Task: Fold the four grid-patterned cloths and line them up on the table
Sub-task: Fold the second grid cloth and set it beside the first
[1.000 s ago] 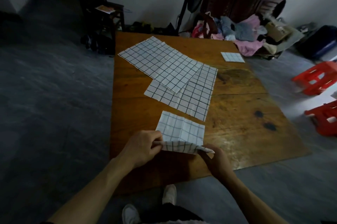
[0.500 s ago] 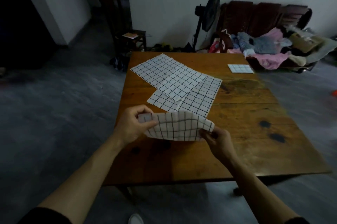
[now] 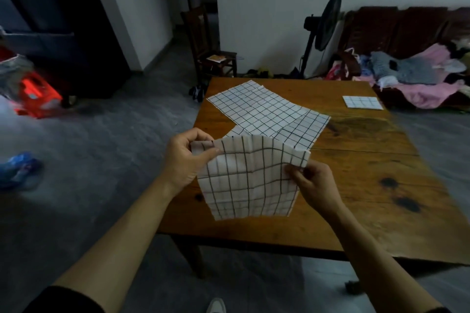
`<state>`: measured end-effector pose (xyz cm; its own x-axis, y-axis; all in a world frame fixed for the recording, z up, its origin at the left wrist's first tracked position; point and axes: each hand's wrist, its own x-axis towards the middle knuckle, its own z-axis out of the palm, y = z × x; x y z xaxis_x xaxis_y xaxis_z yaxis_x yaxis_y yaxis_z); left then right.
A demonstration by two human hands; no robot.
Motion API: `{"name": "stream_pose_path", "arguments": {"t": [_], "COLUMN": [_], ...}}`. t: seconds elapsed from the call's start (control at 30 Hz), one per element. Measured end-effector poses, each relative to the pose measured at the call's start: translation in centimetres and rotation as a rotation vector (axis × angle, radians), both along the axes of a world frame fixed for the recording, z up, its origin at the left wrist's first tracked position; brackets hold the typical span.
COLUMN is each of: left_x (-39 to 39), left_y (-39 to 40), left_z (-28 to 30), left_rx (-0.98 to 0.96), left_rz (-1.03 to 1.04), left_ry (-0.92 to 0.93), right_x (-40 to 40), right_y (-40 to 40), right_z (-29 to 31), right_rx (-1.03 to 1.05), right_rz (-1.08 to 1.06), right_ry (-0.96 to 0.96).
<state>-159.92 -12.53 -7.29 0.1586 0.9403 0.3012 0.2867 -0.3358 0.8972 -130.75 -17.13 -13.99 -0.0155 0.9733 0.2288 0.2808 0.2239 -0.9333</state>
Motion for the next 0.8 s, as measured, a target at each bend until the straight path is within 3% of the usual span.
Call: {"name": "stream_pose_path", "arguments": {"t": [0.27,0.57,0.8], "left_x": [-0.2,-1.1,-1.2], "left_y": [5.5,14.5,16.9], "left_z": [-3.5,-8.8,-11.3], "left_rx": [-0.093,-0.126,-0.173], "left_rz": [0.05,-0.036,-0.091], "left_ry": [-0.014,0.021,0.075], "right_x": [-0.8,-2.7,-2.2], "right_y": [4.3,11.2,13.4], "right_z": [-2.4,-6.2,-8.5], "right_rx": [-0.107,-0.248,-0.305], "right_rz": [-0.08,-0.188,-0.198], "right_ry": [-0.123,-0.324,-0.437]}}
